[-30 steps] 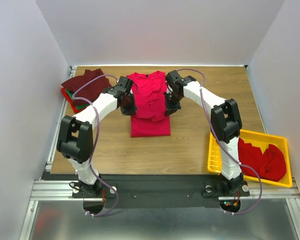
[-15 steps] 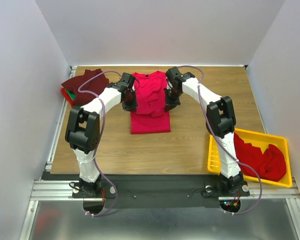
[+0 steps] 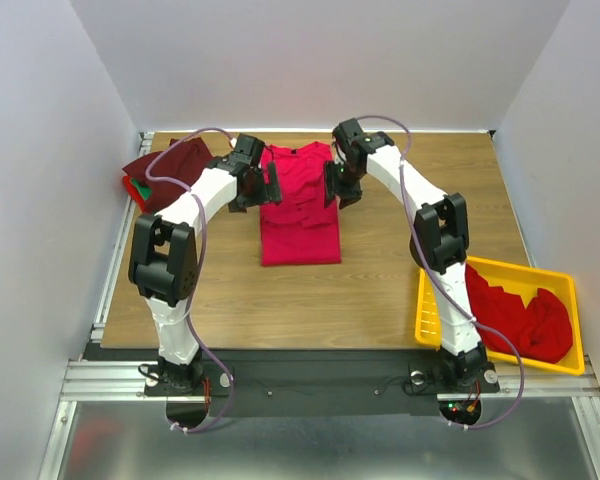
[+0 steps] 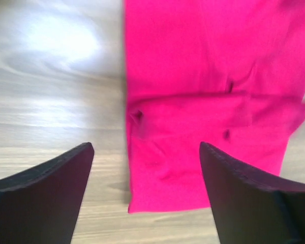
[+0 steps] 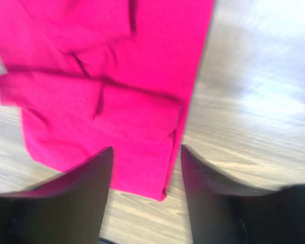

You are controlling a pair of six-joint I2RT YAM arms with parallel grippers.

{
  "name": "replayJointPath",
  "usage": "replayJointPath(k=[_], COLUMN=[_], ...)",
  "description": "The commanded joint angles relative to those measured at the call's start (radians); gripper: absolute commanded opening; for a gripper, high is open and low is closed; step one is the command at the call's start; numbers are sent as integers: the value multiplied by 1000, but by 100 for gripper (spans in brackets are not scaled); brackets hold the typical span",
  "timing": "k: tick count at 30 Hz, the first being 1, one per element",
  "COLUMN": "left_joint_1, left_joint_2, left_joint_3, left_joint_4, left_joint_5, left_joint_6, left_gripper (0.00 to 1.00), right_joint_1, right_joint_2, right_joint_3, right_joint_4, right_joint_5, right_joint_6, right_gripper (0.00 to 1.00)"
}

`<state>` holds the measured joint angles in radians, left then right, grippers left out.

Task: Fold and stack the t-shirts
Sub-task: Fold the tshirt

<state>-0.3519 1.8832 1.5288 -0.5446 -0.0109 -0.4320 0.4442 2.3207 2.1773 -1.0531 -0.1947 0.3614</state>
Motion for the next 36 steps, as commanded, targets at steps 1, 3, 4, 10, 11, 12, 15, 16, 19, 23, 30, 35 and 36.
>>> replayJointPath(k=[1,3,4,10,11,12,15,16,19,23,30,35,36], left_joint_1=[-1,-4,-5,-42,-62,-77,-120,-149,-187,-222,-283,-309,-314], left_joint_2=[-151,-189,-225,-355,-369,-377,-401,-404,-386,-346,-266,-187,-176], left_joint_3=[94,74,58,-236,-278,-350,-442,-461,-513,-555,-555,-558,-561], left_joint_4=[17,41,54,271,337,366,455,475,538,604,661,647,640], left_joint_5=[-170,-185,-178,3,50,60,97,100,117,117,86,63,65], left_joint_6=[-5,-4,1,-14,-16,-16,-4,1,15,19,76,111,116], left_gripper=[98,99,99,98,98,98,98,98,98,98,99,99,99], right_joint_1=[-21,-21,-19,-16,-6,2,36,44,65,80,100,106,108], right_joint_2=[-35,-59,-85,-174,-181,-185,-181,-176,-146,-104,-40,18,26], right_joint_3=[170,191,188,-18,-55,-82,-140,-146,-155,-151,-160,-131,-123], right_joint_4=[-39,-33,-27,59,71,80,97,100,110,113,113,114,114], right_joint_5=[78,93,92,-76,-93,-106,-146,-166,-178,-190,-181,-169,-166], right_joint_6=[-21,-12,-10,-1,-1,-4,-16,-15,1,10,16,11,13], right_gripper=[64,70,70,67,67,67,66,66,65,64,63,63,63])
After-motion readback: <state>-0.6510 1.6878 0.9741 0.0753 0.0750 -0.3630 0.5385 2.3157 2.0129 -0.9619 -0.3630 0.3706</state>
